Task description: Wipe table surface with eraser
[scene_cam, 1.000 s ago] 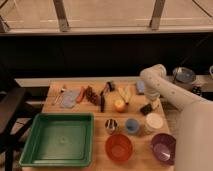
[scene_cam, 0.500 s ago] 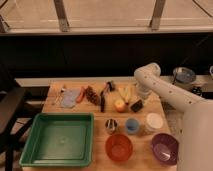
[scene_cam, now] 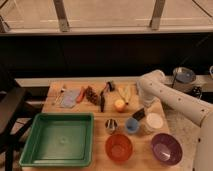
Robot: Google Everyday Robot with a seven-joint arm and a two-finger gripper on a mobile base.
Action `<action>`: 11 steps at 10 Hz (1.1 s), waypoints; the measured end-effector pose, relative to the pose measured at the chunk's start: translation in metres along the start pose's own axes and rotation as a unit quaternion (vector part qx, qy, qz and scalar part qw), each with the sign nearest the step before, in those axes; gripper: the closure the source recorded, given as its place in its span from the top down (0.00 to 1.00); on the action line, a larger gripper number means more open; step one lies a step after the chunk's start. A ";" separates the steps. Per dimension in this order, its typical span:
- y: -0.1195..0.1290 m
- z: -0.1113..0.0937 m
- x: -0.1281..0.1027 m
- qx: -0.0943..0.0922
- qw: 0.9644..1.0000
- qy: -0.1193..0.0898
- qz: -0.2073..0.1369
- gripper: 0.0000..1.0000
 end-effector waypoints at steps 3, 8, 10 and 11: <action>0.013 0.001 0.036 -0.015 1.000 0.016 0.020 0.00; -0.041 0.011 0.055 -0.008 1.000 0.027 -0.001 0.00; -0.062 0.010 0.045 0.011 0.999 0.025 -0.019 0.00; -0.071 0.008 0.036 0.020 0.999 0.023 -0.028 0.00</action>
